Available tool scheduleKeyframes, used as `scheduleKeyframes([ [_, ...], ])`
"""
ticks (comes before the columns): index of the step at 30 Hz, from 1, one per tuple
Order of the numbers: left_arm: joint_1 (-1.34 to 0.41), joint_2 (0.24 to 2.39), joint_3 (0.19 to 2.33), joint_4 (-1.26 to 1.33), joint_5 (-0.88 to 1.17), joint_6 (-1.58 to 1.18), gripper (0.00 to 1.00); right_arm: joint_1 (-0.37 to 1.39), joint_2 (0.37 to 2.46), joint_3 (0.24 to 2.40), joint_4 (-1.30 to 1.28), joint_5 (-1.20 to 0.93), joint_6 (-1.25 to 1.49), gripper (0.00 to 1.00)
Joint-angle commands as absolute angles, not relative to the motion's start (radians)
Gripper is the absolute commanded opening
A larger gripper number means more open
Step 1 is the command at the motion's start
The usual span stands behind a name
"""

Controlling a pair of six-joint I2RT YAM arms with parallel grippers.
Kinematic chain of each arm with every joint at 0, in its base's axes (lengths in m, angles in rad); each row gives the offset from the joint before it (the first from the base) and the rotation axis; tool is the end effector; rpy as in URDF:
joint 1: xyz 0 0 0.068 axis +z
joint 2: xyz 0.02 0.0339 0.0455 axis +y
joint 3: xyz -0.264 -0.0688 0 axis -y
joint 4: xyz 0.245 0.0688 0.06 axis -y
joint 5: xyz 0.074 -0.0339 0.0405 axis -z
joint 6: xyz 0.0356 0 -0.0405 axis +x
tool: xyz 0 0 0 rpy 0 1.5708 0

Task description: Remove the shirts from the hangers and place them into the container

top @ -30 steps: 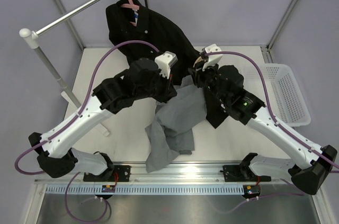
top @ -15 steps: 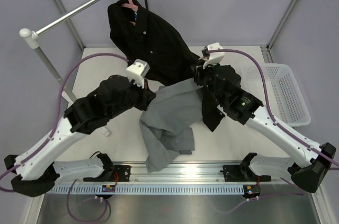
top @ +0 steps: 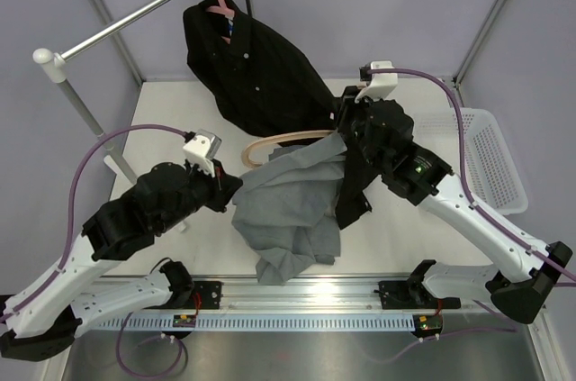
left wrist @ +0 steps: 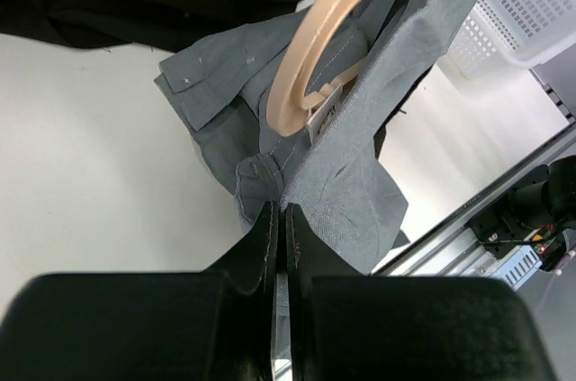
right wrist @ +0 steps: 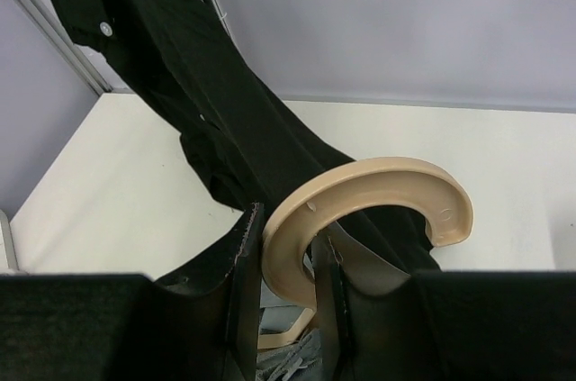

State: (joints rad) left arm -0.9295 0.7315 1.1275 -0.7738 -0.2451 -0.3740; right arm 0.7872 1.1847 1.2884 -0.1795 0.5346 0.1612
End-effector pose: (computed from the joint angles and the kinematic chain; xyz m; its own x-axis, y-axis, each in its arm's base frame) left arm 0.0831 -0.0969 0.3997 -0.4401 -0.0029 -0.8979 0.5174 0.8165 -0.2563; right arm 0.1981 0.1731 0.4352 -0.0930 0.1023 -0.9904 -0.2391 0.9633 0.1220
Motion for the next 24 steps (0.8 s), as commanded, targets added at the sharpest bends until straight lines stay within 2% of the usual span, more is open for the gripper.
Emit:
scheduleKeyframes([
  [1,-0.928,0.724,1.1,-0.808,-0.239,-0.382,0.0,0.767,1.189,1.353,-0.184,0.667,0.146,0.0],
  [3,-0.928,0.739,1.101,-0.799,-0.206,-0.382,0.02,0.765,1.184,1.344,-0.161,0.626,0.15,0.0],
  [4,-0.928,0.753,1.104,-0.786,-0.184,-0.377,0.23,0.767,1.177,1.327,-0.138,0.591,0.146,0.0],
  [8,-0.928,0.747,1.137,-0.767,-0.138,-0.35,0.89,0.767,1.157,1.281,-0.106,0.513,0.127,0.0],
  [9,-0.928,0.742,1.147,-0.769,-0.144,-0.341,0.94,0.769,1.151,1.27,-0.1,0.499,0.121,0.0],
  [11,-0.928,0.724,1.18,-0.77,-0.149,-0.316,0.99,0.769,1.134,1.232,-0.088,0.442,0.101,0.0],
  [17,-0.928,0.744,1.281,-0.77,-0.106,-0.284,0.99,0.776,1.1,1.157,-0.035,0.322,0.078,0.0],
  [24,-0.928,0.989,1.358,-0.77,0.01,-0.258,0.97,0.833,1.127,1.172,-0.025,0.282,0.043,0.0],
])
